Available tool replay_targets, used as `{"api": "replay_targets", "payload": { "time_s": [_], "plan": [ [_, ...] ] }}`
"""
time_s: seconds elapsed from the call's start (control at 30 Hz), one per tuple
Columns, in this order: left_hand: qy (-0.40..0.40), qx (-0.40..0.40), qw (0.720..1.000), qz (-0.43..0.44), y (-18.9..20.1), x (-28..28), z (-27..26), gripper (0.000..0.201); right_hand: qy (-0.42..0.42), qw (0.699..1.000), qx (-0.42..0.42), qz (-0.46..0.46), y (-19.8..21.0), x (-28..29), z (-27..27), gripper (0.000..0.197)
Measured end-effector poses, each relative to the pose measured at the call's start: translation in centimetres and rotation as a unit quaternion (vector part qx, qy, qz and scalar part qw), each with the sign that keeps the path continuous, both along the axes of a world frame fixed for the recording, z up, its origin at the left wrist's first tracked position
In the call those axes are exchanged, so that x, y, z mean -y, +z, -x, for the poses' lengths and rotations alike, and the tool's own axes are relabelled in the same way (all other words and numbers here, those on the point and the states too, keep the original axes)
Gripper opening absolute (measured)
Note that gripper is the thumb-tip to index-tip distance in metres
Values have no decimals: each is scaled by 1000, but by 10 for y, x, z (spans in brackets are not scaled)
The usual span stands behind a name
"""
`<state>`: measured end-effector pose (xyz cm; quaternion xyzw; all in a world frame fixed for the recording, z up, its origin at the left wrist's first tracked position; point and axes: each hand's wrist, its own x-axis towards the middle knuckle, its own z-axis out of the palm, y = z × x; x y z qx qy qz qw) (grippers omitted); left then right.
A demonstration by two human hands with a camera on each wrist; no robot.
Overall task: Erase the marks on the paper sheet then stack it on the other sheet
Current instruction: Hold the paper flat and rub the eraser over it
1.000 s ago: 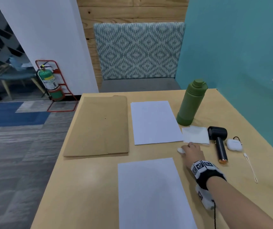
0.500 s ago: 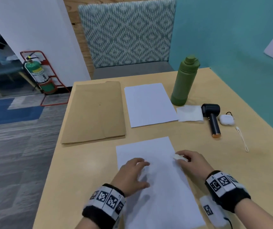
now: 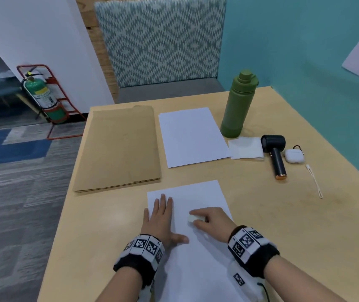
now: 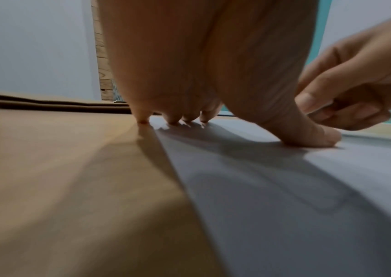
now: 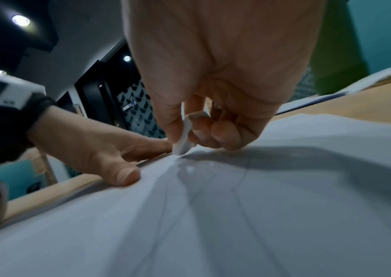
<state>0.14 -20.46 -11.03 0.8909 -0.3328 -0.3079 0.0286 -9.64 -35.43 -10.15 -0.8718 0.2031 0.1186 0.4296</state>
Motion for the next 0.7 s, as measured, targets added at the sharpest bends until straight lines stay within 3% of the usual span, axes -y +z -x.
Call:
{"api": "replay_targets", "payload": {
  "time_s": [0.07,0.2,0.37,0.53,0.7],
  "plan": [
    [-2,6,1000,3,-2,0,0,121,17,1000,-13,8,0,-2,-13,39],
    [-3,13,1000,3,-6,0,0,121,-41,999,-10,28,-2,-1,-24,40],
    [-3,11,1000,3,-9,-1,-1,122,81,994,-45,52,2,-15,-15,40],
    [-4,9,1000,0,-11,-1,-1,127,-56,995,-24,76,0,6,-28,38],
    [1,0,1000,5,-12,-2,-2,129,94,992,-61,63,5,-26,-9,37]
  ]
}}
